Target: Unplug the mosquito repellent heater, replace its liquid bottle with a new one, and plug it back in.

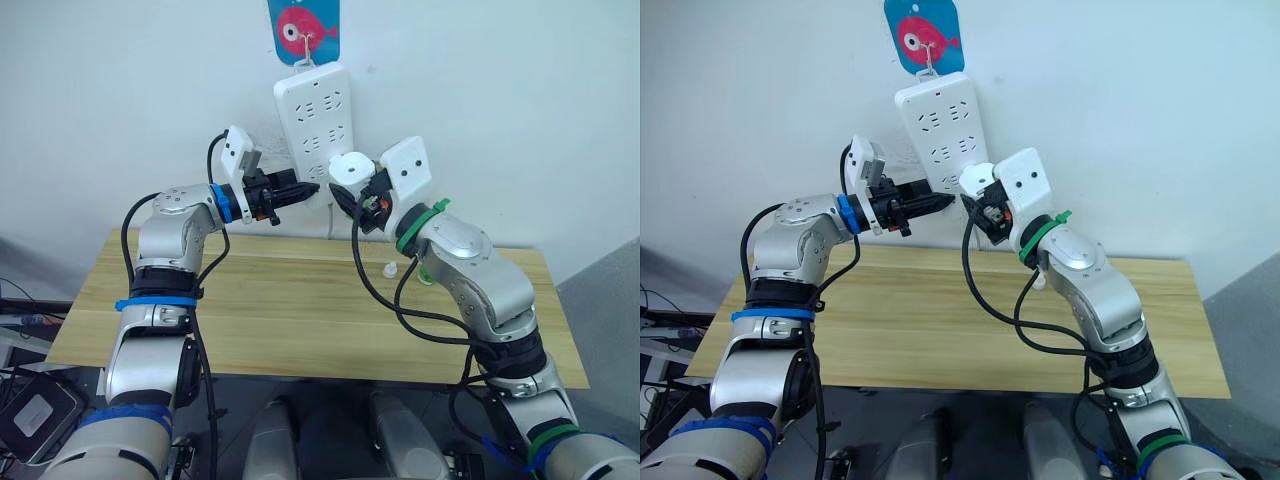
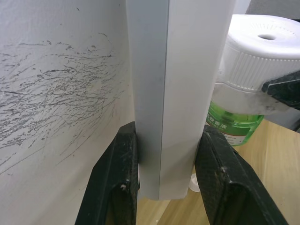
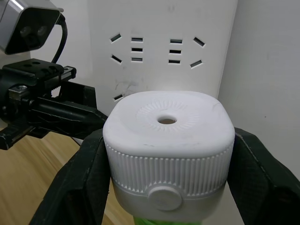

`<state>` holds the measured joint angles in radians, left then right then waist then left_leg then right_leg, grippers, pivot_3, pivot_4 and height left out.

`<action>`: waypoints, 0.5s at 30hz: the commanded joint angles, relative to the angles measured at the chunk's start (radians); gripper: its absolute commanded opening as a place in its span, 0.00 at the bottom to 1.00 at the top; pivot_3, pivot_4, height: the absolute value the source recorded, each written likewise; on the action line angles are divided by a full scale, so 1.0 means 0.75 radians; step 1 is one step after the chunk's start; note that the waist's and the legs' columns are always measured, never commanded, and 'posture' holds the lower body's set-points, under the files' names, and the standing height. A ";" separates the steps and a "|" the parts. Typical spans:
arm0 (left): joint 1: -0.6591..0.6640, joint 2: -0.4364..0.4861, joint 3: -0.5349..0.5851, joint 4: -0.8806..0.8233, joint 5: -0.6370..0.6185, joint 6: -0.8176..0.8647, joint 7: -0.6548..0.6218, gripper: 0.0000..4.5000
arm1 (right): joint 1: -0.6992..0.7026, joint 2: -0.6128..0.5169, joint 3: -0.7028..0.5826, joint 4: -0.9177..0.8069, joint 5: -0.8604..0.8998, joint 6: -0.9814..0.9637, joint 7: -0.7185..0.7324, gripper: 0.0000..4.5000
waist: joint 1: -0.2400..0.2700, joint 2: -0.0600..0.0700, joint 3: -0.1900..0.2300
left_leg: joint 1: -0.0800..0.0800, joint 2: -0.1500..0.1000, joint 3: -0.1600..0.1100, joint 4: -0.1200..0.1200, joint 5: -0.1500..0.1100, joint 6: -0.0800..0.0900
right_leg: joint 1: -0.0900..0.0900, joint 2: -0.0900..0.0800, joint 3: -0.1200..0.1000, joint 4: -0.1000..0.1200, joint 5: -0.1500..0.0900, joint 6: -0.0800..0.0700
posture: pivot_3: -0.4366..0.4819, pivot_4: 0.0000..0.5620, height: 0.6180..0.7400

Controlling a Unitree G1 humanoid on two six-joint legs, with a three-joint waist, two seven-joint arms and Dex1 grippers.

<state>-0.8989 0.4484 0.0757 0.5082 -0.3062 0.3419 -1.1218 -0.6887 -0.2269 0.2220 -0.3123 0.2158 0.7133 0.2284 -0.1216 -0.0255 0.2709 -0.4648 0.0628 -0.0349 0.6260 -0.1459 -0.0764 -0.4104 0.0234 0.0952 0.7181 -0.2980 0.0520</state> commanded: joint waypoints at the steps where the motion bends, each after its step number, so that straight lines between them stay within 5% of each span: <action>1: 0.003 -0.043 -0.062 -0.111 -0.052 0.004 -0.090 0.29 | -0.058 -0.016 0.009 0.063 -0.094 -0.031 -0.014 0.67 | -0.001 0.000 0.000 | 0.000 0.000 0.000 0.000 0.000 0.000 | 0.000 0.000 0.000 0.000 0.000 0.000 | 0.36 0.36 1.00; 6: 0.001 -0.046 -0.063 -0.102 -0.044 -0.011 -0.082 0.29 | -0.040 0.036 -0.041 0.049 -0.039 -0.005 -0.008 0.67 | -0.003 0.000 0.000 | 0.000 0.000 0.000 0.000 0.000 0.000 | 0.000 0.000 0.000 0.000 0.000 0.000 | 0.36 0.35 1.00; 10: 0.004 -0.047 -0.062 -0.099 -0.039 -0.016 -0.081 0.29 | -0.025 0.091 -0.103 0.019 0.018 0.043 -0.012 0.97 | 0.010 0.000 -0.001 | 0.000 0.000 0.000 0.000 0.000 0.000 | 0.001 0.000 0.000 0.000 0.000 0.000 | 0.36 0.35 1.00; 15: 0.018 -0.041 -0.057 -0.094 -0.034 -0.034 -0.060 0.29 | 0.093 -0.001 -0.134 -0.150 0.038 0.122 0.040 0.99 | 0.035 0.000 -0.001 | -0.004 -0.002 -0.001 -0.003 0.000 0.000 | -0.001 -0.003 -0.003 -0.005 0.000 0.000 | 0.35 0.34 1.00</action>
<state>-0.8967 0.4156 0.0527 0.4753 -0.3246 0.3337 -1.1329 -0.6437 -0.2021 0.1496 -0.3421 0.2277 0.7930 0.2388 -0.0955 -0.0258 0.2704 -0.4683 0.0612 -0.0360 0.6231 -0.1463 -0.0764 -0.4112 0.0212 0.0925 0.7129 -0.2981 0.0518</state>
